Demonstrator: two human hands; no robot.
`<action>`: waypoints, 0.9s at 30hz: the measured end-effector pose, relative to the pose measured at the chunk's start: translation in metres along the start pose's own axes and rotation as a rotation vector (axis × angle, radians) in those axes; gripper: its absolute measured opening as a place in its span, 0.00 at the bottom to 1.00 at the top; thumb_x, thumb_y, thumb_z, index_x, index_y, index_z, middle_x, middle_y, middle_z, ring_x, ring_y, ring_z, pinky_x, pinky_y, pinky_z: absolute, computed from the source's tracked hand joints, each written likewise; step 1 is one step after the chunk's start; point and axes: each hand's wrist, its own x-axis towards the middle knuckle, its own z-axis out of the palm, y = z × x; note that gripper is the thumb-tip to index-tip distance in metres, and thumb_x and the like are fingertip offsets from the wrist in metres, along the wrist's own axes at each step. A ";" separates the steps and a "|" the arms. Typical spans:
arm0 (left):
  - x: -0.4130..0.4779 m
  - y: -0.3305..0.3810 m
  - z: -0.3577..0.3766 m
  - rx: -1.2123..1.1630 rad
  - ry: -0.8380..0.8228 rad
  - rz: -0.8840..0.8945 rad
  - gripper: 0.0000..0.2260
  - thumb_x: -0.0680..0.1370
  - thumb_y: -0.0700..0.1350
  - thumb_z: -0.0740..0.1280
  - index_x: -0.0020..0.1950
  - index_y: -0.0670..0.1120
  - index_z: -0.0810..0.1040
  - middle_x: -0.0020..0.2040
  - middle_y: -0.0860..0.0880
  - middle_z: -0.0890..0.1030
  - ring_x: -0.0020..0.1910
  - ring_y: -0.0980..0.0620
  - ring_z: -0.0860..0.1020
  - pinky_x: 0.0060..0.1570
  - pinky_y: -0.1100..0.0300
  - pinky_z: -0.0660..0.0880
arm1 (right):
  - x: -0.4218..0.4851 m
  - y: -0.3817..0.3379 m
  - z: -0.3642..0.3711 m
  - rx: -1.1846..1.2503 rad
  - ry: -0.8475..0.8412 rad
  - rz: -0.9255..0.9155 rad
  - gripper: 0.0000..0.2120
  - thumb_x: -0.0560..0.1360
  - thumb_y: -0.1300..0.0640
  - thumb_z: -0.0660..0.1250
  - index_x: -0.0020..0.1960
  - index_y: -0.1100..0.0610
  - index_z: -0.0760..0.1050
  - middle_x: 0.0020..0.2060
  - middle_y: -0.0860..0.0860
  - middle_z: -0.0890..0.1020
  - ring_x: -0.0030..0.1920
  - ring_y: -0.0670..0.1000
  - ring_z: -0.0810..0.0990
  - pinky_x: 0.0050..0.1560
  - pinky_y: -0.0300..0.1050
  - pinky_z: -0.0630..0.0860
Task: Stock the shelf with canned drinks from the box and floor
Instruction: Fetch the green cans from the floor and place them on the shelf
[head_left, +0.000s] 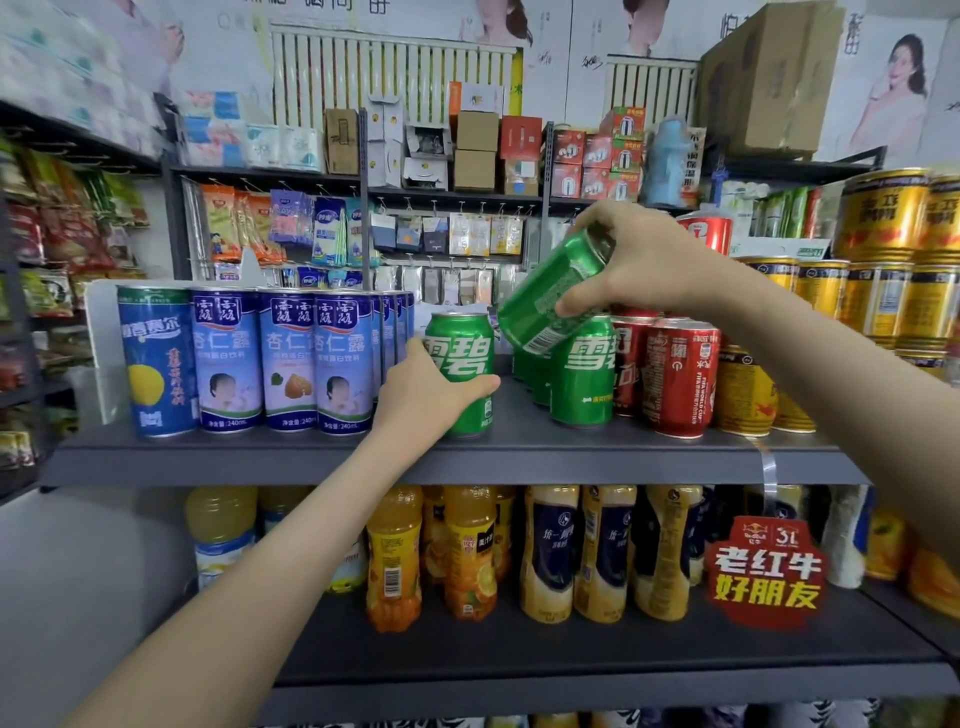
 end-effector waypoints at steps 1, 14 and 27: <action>0.000 -0.001 0.000 0.001 -0.003 0.005 0.33 0.67 0.59 0.74 0.63 0.43 0.67 0.60 0.45 0.76 0.57 0.46 0.75 0.54 0.53 0.74 | 0.003 -0.002 0.000 0.020 -0.024 -0.005 0.33 0.62 0.50 0.78 0.62 0.56 0.68 0.53 0.53 0.74 0.50 0.53 0.74 0.44 0.42 0.72; 0.004 -0.013 0.002 -0.017 0.005 0.041 0.36 0.68 0.60 0.73 0.67 0.42 0.64 0.59 0.45 0.76 0.55 0.45 0.76 0.52 0.53 0.75 | 0.037 -0.008 0.043 -0.154 -0.424 -0.004 0.39 0.65 0.44 0.75 0.69 0.59 0.67 0.64 0.54 0.73 0.62 0.54 0.73 0.61 0.43 0.68; 0.013 -0.013 0.001 0.017 -0.060 0.023 0.39 0.70 0.59 0.72 0.71 0.41 0.59 0.64 0.43 0.74 0.59 0.44 0.74 0.54 0.53 0.73 | 0.067 -0.002 0.049 -0.126 -0.816 0.068 0.33 0.74 0.54 0.67 0.75 0.46 0.57 0.75 0.50 0.59 0.74 0.53 0.59 0.74 0.57 0.52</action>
